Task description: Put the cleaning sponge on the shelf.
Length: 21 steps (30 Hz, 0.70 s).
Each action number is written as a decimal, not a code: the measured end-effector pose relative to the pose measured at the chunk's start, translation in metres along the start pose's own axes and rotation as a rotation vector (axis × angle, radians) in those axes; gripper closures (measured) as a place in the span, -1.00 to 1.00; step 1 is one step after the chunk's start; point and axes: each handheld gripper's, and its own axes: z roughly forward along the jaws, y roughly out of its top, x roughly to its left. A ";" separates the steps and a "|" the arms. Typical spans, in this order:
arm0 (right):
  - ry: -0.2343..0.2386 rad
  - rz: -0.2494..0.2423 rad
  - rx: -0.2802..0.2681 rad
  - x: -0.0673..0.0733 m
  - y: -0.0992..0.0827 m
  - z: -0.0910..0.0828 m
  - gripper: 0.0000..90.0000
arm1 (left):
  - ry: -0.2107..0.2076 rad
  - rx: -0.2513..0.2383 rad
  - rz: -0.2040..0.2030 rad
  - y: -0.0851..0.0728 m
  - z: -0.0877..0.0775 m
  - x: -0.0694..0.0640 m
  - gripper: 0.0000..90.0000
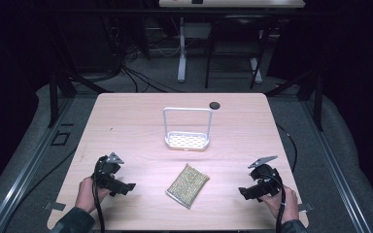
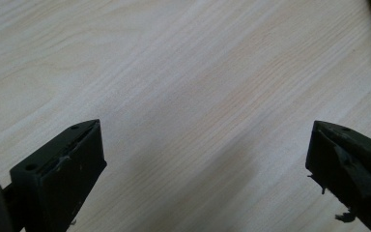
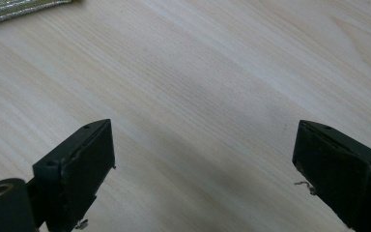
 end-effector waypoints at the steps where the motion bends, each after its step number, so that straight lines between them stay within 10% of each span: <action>1: 0.003 0.004 -0.003 0.001 0.000 0.000 -0.85 | 0.000 0.000 0.000 0.000 0.000 0.000 -1.00; 21: 0.050 -0.035 -0.028 0.025 0.017 0.002 -0.87 | -0.009 -0.008 0.004 0.001 0.000 -0.002 -1.00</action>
